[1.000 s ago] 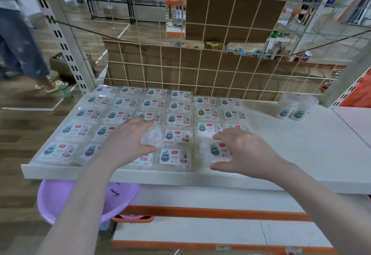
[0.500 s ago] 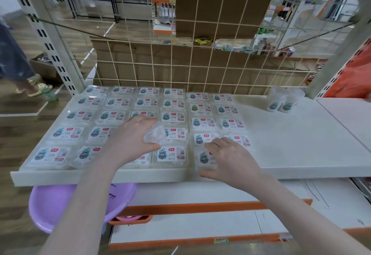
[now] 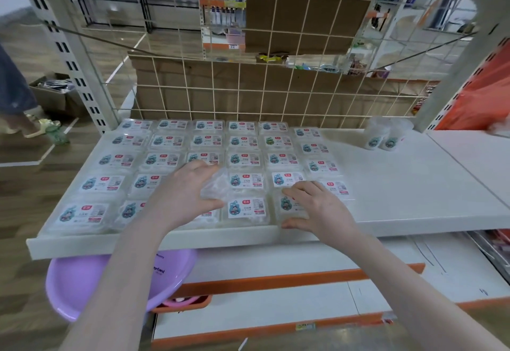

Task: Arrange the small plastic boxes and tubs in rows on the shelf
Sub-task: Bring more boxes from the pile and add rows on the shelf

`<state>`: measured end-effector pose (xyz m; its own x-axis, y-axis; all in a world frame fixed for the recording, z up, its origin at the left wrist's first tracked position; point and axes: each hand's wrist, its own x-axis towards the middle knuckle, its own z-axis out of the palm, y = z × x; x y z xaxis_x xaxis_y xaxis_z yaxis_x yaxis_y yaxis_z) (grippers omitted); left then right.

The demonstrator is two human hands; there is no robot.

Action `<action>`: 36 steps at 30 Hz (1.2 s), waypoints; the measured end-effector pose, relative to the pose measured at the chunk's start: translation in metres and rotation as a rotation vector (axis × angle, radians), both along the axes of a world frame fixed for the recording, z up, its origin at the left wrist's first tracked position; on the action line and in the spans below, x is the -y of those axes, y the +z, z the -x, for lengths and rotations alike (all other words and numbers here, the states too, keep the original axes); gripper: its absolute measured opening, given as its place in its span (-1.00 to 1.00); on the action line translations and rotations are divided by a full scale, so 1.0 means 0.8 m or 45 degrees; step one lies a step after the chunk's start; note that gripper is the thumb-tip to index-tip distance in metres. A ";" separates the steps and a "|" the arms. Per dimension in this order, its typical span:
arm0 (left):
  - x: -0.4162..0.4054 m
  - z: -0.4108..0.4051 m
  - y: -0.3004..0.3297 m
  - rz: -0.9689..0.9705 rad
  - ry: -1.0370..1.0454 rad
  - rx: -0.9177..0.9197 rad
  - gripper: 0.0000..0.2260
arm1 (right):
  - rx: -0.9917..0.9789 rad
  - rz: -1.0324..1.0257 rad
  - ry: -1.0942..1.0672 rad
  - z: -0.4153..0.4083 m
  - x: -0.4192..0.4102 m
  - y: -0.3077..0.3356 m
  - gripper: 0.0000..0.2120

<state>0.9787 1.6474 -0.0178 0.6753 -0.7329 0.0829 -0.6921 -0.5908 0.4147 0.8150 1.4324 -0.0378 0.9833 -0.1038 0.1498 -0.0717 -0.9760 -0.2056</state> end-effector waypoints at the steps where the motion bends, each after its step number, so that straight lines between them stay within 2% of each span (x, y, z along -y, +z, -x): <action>1: -0.002 0.000 0.000 0.002 -0.012 0.004 -0.34 | -0.008 -0.013 -0.009 0.000 -0.001 0.000 -0.44; 8: -0.015 -0.002 -0.001 -0.003 -0.060 0.028 -0.34 | 0.018 0.024 -0.041 0.014 -0.014 -0.012 -0.52; 14: -0.015 -0.001 -0.001 -0.046 -0.144 0.029 -0.33 | 0.028 0.003 -0.261 0.026 -0.007 -0.014 -0.55; 23: 0.023 0.022 0.009 -0.130 -0.101 0.067 -0.33 | 0.113 0.012 -0.452 0.048 0.075 -0.011 -0.62; 28: 0.091 0.051 0.012 -0.124 -0.026 0.086 -0.36 | 0.094 -0.015 -0.504 0.063 0.151 -0.021 -0.64; 32: 0.167 0.078 0.011 -0.191 0.015 0.103 -0.36 | 0.005 0.016 -0.417 0.080 0.219 -0.029 -0.65; 36: 0.238 0.106 0.007 -0.217 0.026 0.078 -0.36 | 0.017 -0.005 -0.347 0.090 0.274 -0.032 -0.67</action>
